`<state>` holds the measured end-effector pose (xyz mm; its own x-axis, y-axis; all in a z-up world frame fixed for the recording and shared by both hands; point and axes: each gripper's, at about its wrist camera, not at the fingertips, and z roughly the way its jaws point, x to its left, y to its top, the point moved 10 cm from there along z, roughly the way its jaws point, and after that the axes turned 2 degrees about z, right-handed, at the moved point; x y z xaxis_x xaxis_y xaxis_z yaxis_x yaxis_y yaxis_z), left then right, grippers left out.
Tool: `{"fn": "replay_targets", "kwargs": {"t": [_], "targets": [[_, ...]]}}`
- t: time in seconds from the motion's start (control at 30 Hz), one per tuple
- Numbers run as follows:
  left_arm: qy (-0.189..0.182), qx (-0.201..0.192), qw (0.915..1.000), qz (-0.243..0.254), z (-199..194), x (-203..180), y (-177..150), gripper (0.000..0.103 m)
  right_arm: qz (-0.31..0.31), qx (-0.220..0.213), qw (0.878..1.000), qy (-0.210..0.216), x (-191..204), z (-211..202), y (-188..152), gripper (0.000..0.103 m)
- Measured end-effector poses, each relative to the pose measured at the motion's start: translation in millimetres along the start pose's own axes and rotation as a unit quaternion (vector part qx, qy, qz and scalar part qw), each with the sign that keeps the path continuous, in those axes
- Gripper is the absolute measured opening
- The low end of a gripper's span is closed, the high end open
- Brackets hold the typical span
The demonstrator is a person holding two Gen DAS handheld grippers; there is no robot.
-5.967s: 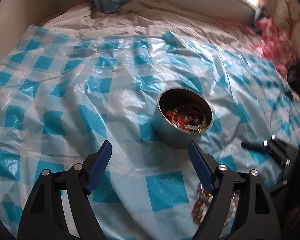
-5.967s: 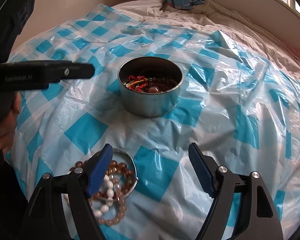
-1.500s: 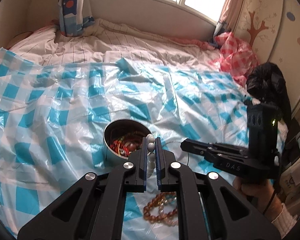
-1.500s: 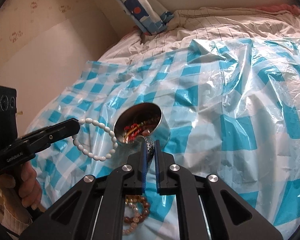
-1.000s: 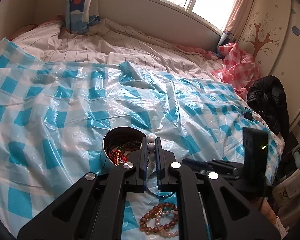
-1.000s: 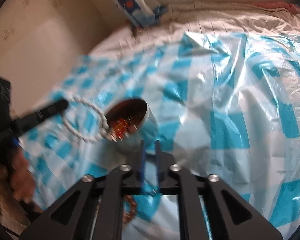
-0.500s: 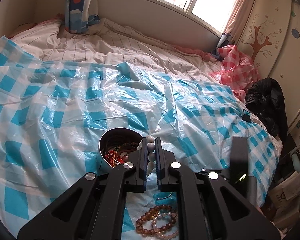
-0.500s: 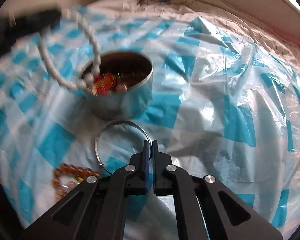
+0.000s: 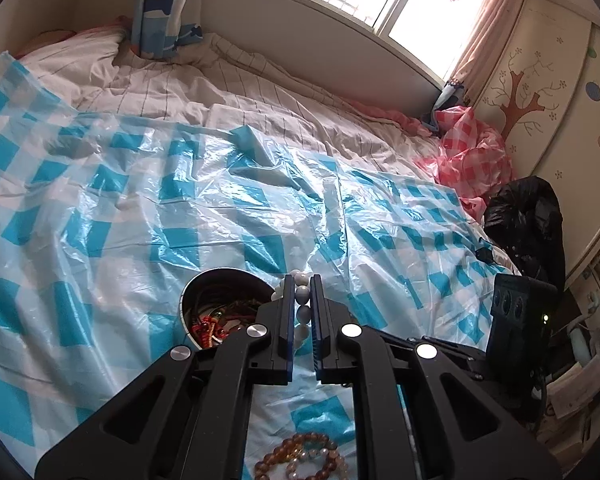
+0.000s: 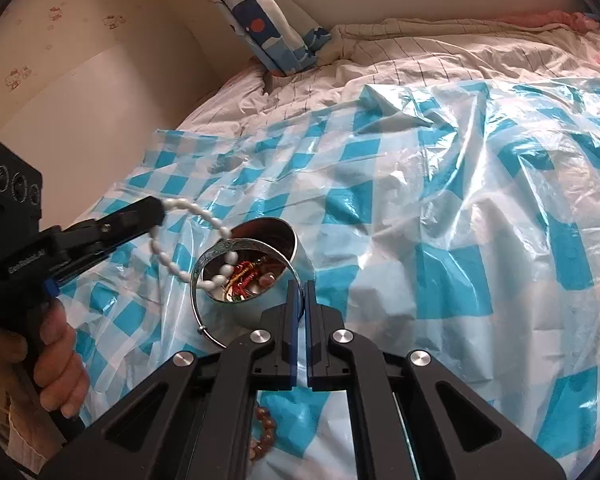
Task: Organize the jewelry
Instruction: 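Carry the white bracelet to the tin with left tool while right tool carries the silver bangle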
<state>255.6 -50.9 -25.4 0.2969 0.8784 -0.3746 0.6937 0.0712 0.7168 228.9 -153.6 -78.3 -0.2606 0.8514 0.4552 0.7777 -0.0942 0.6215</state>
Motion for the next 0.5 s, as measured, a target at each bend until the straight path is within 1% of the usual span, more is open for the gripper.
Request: {"fn": "replay_targets", "kwargs": {"t": [0.2, 0.3, 0.33, 0.43, 0.5], "targets": [[-0.001, 0.007, 0.9999, -0.015, 15, 4, -1, 0.007, 0.012, -0.005, 1.000, -0.004, -6, 1, 4, 0.004], [0.002, 0.023, 0.9991, -0.035, 28, 14, -7, 0.007, 0.016, -0.004, 1.000, -0.004, -10, 4, 5, 0.004], [0.008, 0.033, 0.9985, -0.044, 34, 19, -10, 0.007, 0.017, -0.004, 1.000, -0.005, -10, 5, 6, 0.004], [0.049, 0.052, 0.9957, -0.058, 45, 38, -17, 0.007, 0.012, -0.002, 1.000, -0.009, -9, 10, 7, 0.004], [0.066, 0.053, 0.9940, -0.069, 44, 49, -18, 0.010, 0.007, 0.001, 1.000, -0.012, -7, 14, 8, 0.004]]}}
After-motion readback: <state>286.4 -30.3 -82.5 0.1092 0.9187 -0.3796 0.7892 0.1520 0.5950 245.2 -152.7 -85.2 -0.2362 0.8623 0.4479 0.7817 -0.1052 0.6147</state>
